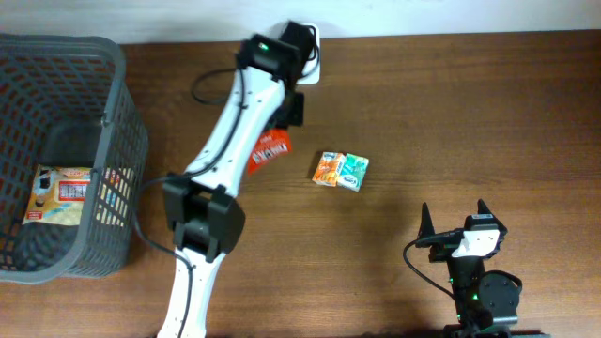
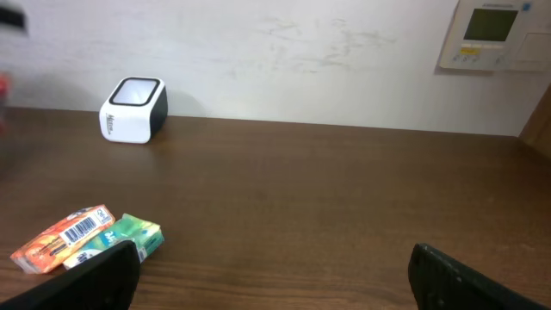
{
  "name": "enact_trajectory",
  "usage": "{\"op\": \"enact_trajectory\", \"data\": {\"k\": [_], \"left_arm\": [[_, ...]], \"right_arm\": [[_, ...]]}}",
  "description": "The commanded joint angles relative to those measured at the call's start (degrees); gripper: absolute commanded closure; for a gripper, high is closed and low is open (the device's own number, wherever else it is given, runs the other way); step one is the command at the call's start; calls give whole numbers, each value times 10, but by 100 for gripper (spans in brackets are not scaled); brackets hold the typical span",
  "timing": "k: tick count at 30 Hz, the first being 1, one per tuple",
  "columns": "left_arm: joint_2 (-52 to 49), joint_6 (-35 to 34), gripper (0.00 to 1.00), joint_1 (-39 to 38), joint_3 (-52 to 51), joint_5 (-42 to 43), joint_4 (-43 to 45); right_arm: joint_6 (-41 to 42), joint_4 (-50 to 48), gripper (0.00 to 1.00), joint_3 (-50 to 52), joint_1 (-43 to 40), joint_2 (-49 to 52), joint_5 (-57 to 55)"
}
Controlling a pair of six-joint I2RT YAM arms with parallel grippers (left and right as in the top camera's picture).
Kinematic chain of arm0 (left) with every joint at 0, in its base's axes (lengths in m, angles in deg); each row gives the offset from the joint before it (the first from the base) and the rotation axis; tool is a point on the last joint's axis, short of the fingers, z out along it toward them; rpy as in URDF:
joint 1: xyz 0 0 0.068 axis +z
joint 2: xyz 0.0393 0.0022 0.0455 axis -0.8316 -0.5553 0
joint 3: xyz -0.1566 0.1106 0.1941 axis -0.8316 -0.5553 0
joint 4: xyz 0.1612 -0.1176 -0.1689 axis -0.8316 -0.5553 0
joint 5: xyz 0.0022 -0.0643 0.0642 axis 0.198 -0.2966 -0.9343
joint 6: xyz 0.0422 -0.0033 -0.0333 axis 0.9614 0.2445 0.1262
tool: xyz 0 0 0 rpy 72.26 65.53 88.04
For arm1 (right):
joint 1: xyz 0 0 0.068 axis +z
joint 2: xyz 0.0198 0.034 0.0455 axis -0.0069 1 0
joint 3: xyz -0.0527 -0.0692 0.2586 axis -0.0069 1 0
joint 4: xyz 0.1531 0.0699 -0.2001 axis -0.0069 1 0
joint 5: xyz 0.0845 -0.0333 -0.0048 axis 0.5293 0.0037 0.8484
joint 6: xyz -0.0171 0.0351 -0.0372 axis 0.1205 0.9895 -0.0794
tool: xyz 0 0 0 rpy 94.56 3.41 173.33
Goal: Scan the item barcode
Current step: 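Place red snack bag left of the tissue packs with left gripper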
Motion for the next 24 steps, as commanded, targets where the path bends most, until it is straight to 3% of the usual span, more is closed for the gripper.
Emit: {"op": "enact_trajectory", "data": {"k": [1, 5, 7, 8, 12, 13, 14, 15, 19, 21, 24], "left_arm": [[-38, 9, 100, -28, -67, 63, 43], [-63, -6, 96, -59, -93, 75, 90], [-68, -54, 97, -80, -93, 108, 120], [-68, -79, 91, -87, -93, 123, 125], [-68, -88, 58, -106, -92, 138, 136], [-68, -83, 54, -106, -87, 145, 129], [-68, -64, 36, -104, -74, 151, 121], [-68, -26, 6, -97, -27, 150, 94], [-68, -4, 1, -56, 195, 96, -8], [-64, -4, 1, 4, 399, 38, -62], [25, -4, 1, 104, 394, -22, -57]], "right_arm": [[1, 2, 2, 5, 3, -4, -1], [1, 2, 2, 5, 3, -4, -1], [1, 2, 2, 5, 3, -4, -1], [1, 2, 2, 5, 3, -4, -1], [1, 2, 2, 5, 3, -4, -1], [1, 2, 2, 5, 3, -4, -1], [1, 2, 1, 5, 3, -4, -1], [1, 2, 1, 5, 3, -4, -1], [1, 2, 2, 5, 3, -4, -1], [1, 2, 2, 5, 3, -4, -1], [1, 2, 2, 5, 3, -4, -1]]}}
